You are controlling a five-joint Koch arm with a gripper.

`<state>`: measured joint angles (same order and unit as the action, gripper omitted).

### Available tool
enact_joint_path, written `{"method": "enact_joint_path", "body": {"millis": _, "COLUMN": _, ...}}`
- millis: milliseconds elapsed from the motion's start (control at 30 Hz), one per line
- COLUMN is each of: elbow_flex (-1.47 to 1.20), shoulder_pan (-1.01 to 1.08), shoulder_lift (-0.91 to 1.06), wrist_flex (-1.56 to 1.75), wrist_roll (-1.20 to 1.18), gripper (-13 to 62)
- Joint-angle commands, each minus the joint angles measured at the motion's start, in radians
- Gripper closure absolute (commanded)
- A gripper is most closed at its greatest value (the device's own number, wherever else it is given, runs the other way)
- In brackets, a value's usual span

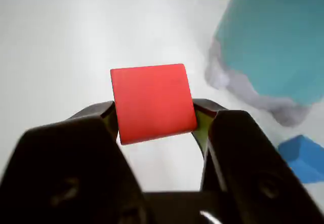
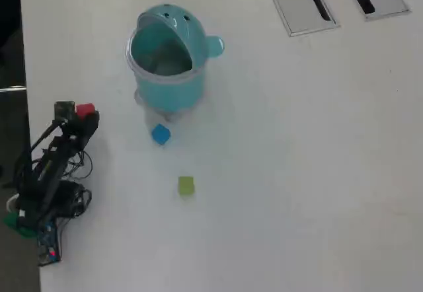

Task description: Grasp RGB lego blocks and put them in the bin one by one.

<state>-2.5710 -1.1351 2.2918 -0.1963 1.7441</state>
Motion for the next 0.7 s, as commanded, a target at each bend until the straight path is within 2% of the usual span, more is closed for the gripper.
{"method": "enact_joint_path", "body": {"millis": 0, "elbow_flex": 0.13, "shoulder_pan": 0.0, "shoulder_lift": 0.074, "wrist_flex": 0.037, "wrist_roll": -0.063, "gripper": 44.1}}
{"method": "enact_joint_path", "body": {"millis": 200, "elbow_flex": 0.298, "shoulder_pan": 0.152, "shoulder_lift": 0.067, "wrist_flex": 0.224, "wrist_roll": -0.175, "gripper": 44.1}}
{"method": "enact_joint_path", "body": {"millis": 300, "elbow_flex": 0.494, "shoulder_pan": 0.245, "shoulder_lift": 0.017, "wrist_flex": 0.25, "wrist_roll": -0.281, "gripper": 44.1}}
{"method": "enact_joint_path", "body": {"millis": 400, "elbow_flex": 0.65, "shoulder_pan": 0.252, "shoulder_lift": -0.078, "wrist_flex": 0.25, "wrist_roll": -0.281, "gripper": 44.1}}
{"method": "enact_joint_path", "body": {"millis": 667, "elbow_flex": 0.744, "shoulder_pan": 0.276, "shoulder_lift": -0.249, "wrist_flex": 0.311, "wrist_roll": -0.284, "gripper": 44.1}}
